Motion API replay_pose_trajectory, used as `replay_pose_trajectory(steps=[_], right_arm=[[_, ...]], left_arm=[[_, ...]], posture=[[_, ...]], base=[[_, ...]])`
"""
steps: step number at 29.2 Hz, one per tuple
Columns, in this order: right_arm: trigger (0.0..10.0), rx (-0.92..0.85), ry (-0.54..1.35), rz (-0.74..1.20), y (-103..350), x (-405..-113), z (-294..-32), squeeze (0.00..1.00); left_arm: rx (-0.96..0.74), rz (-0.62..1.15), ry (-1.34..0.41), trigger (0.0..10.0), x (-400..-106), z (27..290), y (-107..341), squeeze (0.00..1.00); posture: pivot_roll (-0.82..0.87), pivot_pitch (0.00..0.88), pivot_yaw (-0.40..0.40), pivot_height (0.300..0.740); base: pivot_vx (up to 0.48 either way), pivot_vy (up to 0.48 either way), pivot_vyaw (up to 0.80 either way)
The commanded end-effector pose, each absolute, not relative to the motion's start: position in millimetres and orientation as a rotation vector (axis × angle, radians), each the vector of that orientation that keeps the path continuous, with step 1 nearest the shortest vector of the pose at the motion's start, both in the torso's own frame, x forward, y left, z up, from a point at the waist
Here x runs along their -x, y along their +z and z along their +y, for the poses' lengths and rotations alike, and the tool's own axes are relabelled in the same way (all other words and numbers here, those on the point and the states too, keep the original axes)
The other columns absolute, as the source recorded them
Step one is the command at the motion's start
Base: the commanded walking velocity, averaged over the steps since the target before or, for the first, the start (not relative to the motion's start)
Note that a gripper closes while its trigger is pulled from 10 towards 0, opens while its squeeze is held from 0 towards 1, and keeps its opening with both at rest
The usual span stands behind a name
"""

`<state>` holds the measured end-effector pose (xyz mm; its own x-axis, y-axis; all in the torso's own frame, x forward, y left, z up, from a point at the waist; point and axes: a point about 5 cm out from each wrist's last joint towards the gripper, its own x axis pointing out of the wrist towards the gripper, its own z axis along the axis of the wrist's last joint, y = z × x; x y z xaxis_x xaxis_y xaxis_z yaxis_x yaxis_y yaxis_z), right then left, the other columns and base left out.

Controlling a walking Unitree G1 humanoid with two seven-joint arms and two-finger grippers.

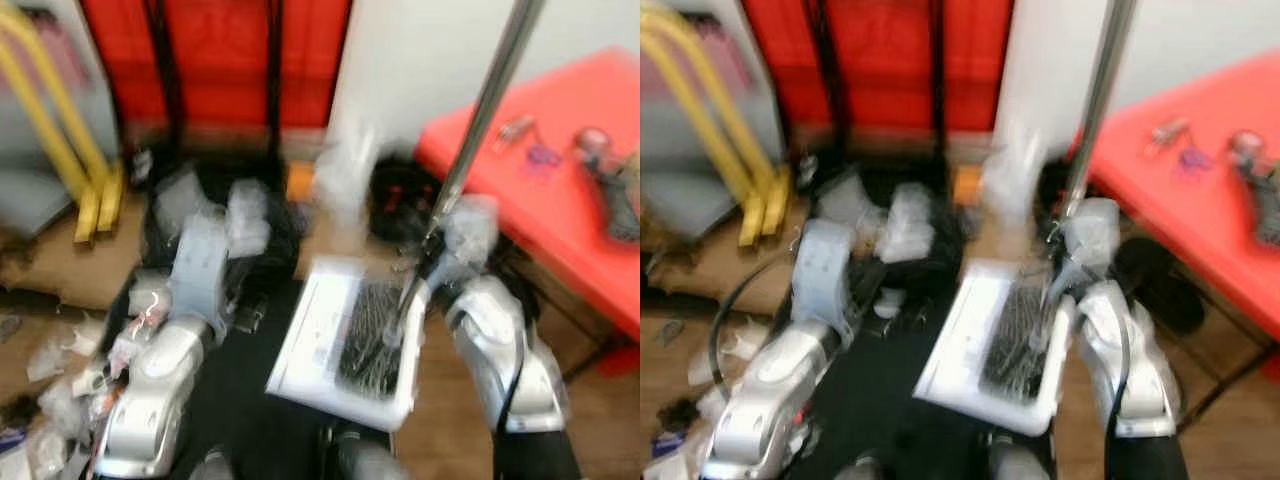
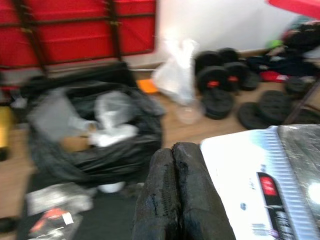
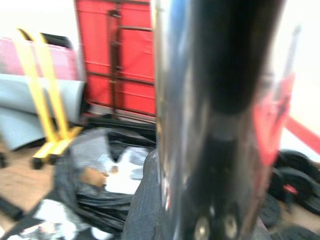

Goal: Sweep floor

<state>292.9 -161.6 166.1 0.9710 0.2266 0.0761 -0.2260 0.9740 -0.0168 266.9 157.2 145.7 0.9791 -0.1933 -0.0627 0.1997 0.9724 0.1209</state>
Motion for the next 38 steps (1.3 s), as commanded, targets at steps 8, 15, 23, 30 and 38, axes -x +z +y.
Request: replay_pose_trajectory(steps=[8,15,23,30,38], right_arm=[[10.0,0.005,0.247,-0.144,179.6,-293.6,-158.6,0.0],[10.0,0.008,0.248,-0.147,180.5,-293.7,-158.2,0.0],[10.0,0.013,0.249,-0.15,180.9,-294.1,-157.7,0.0],[10.0,0.013,0.252,-0.153,181.1,-294.4,-156.5,0.0],[10.0,0.014,0.256,-0.158,181.4,-294.4,-155.7,0.0]], left_arm=[[-0.129,0.057,-0.201,10.0,-264.4,156.0,141.8,0.0],[-0.137,0.059,-0.186,10.0,-265.0,158.4,141.9,0.0],[-0.162,0.064,-0.18,10.0,-265.9,160.0,140.8,0.0],[-0.178,0.062,-0.187,10.0,-266.1,159.7,140.2,0.0],[-0.189,0.057,-0.195,10.0,-266.5,158.4,140.5,0.0]], posture=[[-0.09,0.177,-0.139,0.74],[-0.09,0.177,-0.139,0.74],[-0.08,0.174,-0.139,0.74],[-0.08,0.169,-0.137,0.74],[-0.08,0.165,-0.135,0.74]], base=[[0.0,0.0,0.0],[0.0,0.0,0.0],[0.0,0.033,0.0],[0.0,0.289,0.0],[0.0,0.303,0.0]])
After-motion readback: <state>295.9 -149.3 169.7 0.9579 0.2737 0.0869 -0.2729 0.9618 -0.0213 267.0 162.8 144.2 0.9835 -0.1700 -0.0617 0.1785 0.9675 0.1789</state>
